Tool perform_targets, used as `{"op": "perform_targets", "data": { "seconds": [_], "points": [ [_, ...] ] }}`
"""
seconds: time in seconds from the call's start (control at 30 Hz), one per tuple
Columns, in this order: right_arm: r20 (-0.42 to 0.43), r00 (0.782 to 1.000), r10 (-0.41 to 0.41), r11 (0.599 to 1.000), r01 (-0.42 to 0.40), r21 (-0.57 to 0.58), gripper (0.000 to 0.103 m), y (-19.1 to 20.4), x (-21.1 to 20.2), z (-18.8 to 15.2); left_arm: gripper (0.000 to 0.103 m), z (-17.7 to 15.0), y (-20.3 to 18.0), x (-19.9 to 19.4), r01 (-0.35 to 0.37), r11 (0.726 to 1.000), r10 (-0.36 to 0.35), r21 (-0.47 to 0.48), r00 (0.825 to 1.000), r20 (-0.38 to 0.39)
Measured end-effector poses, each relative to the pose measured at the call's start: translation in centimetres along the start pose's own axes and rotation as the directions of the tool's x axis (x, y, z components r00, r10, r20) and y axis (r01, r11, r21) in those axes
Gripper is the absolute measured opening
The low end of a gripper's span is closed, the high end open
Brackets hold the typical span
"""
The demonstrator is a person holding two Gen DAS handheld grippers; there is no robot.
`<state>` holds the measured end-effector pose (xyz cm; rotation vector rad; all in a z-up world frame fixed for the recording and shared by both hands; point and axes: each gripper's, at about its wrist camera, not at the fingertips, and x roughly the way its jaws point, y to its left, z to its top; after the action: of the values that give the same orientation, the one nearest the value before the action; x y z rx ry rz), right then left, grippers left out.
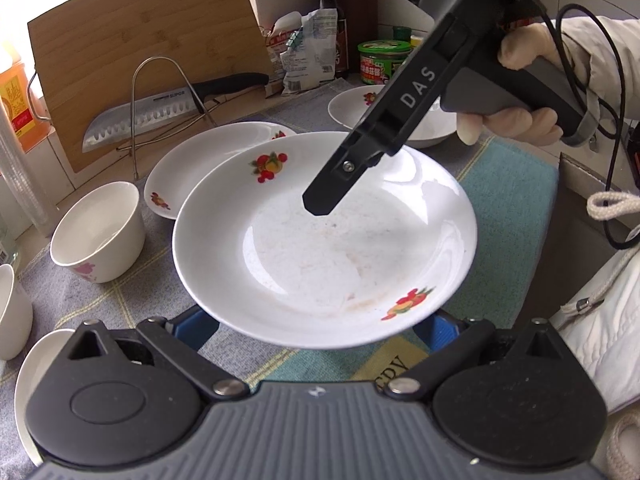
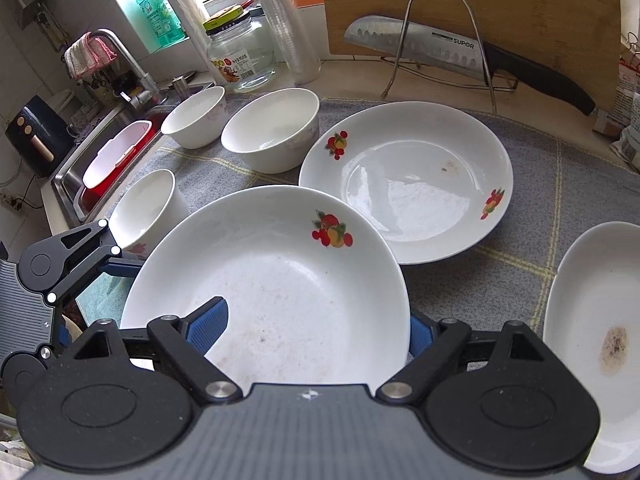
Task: Organize plates and bowls
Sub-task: 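Carry the large fruit-decal plate with the right tool toward the plate by the green jar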
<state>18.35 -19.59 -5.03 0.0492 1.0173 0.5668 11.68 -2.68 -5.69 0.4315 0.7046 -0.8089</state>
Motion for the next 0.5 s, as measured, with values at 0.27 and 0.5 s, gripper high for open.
{"op": "perform_targets", "data": {
  "seconds": [0.27,0.5],
  "points": [
    [0.025,1.000,-0.002,1.000,0.001,0.023,0.093,-2.1,-1.8,-0.2,0.101,2.0,-0.8,1.0,0.004,1.000,-0.004,0.016,1.000,0.002],
    [0.035,0.999,-0.008,0.999,0.007,0.032,0.093,-4.2,-3.3,-0.6,0.101,3.7,-2.2,2.5,0.003,1.000,-0.003,0.029,1.000,0.002]
  ]
}}
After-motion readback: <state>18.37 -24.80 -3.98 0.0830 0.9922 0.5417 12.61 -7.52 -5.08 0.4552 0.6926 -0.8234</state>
